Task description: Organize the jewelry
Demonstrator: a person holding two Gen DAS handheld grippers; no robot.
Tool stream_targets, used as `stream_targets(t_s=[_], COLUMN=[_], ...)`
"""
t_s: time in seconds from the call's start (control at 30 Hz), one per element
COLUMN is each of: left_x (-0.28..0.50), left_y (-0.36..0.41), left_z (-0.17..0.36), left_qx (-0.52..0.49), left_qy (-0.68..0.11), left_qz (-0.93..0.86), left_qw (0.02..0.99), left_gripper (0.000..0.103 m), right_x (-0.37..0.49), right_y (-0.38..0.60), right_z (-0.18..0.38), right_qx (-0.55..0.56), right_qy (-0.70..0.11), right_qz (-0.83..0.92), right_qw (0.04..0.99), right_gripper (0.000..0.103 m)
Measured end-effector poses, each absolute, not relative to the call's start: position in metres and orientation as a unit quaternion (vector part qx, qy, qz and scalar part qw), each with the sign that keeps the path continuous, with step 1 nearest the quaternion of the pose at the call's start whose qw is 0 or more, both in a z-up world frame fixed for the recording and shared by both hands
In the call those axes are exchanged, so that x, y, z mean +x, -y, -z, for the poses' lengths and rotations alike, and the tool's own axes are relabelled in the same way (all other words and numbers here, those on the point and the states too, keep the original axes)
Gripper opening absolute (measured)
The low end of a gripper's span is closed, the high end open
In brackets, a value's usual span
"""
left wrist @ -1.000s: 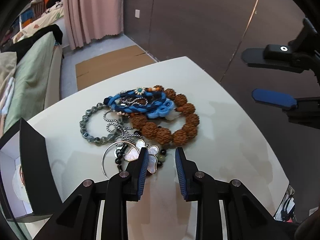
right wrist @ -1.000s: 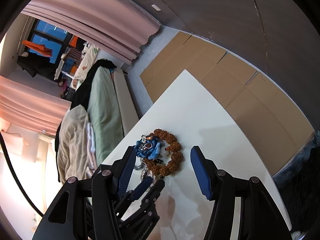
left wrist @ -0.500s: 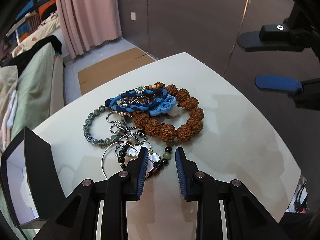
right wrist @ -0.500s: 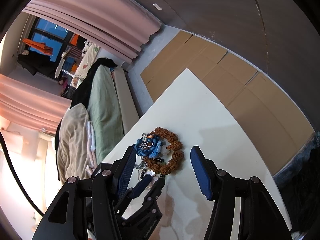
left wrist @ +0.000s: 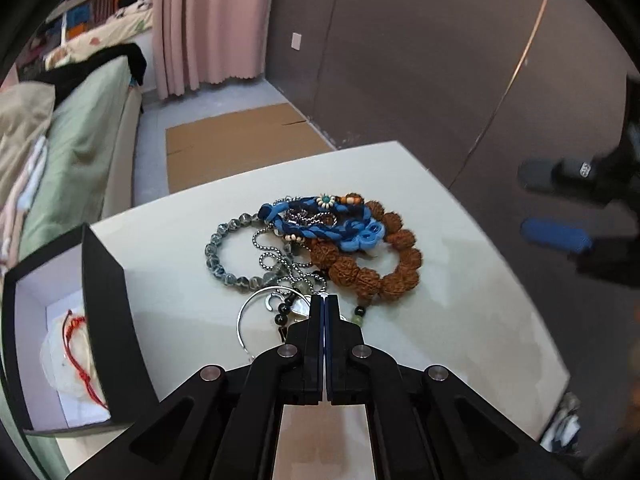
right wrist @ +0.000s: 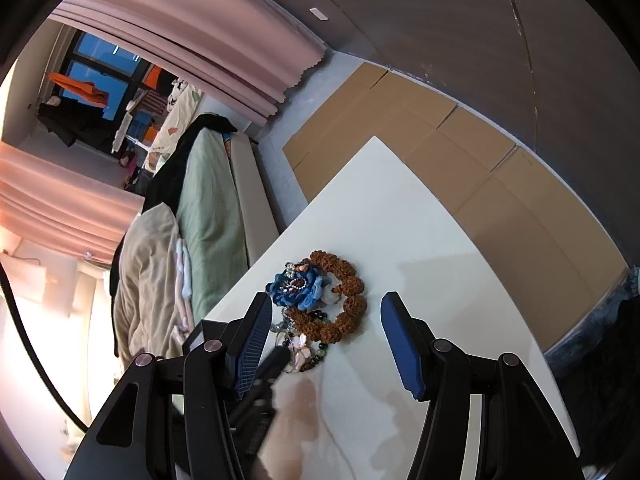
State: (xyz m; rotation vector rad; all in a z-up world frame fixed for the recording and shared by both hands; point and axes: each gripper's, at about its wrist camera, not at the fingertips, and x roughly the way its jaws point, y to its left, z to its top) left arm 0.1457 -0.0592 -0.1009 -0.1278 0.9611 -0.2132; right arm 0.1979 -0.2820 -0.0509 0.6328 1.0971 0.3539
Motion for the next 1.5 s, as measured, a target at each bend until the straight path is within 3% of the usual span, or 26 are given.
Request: stream_targets(t_s=[0.23, 0.3, 0.37, 0.43, 1.23, 1.3, 1.5], left_x=[0.142, 0.141, 0.14, 0.137, 0.167, 0.166, 0.159], left_y=[0.043, 0.044, 0.047, 0.051, 0.052, 0.051, 0.051], left_z=[0.099, 0.101, 0.103, 0.103, 0.13, 0.13, 0.125], left_qx=[-0.085, -0.079, -0.07, -0.06, -0.048, -0.051, -0.066], left_qy=[-0.473, -0.481, -0.485, -0.481, -0.494, -0.493, -0.492], left_qz=[0.075, 0.074, 0.073, 0.074, 0.028, 0.032, 0.049], left_qw=[0.874, 0.87, 0.869, 0.871, 0.868, 0.868, 0.867], left_gripper=[0.001, 0.013, 0.049, 0.059, 0.059, 0.051, 0.049], right_x=[0.191, 0.189, 0.186, 0.185, 0.197, 0.196, 0.196], right_y=[0.287, 0.291, 0.294, 0.295, 0.289, 0.289, 0.289], right_z=[0.05, 0.049, 0.049, 0.05, 0.048, 0.048, 0.048], right_qx=[0.29, 0.289, 0.29, 0.291, 0.288, 0.289, 0.288], right_qy=[-0.509, -0.507, -0.505, -0.505, -0.508, -0.508, -0.508], right_qz=[-0.163, -0.16, -0.158, -0.156, -0.165, -0.164, -0.165], right_qw=[0.794, 0.796, 0.797, 0.797, 0.795, 0.795, 0.795], right_gripper=[0.059, 0.059, 0.059, 0.059, 0.059, 0.059, 0.059])
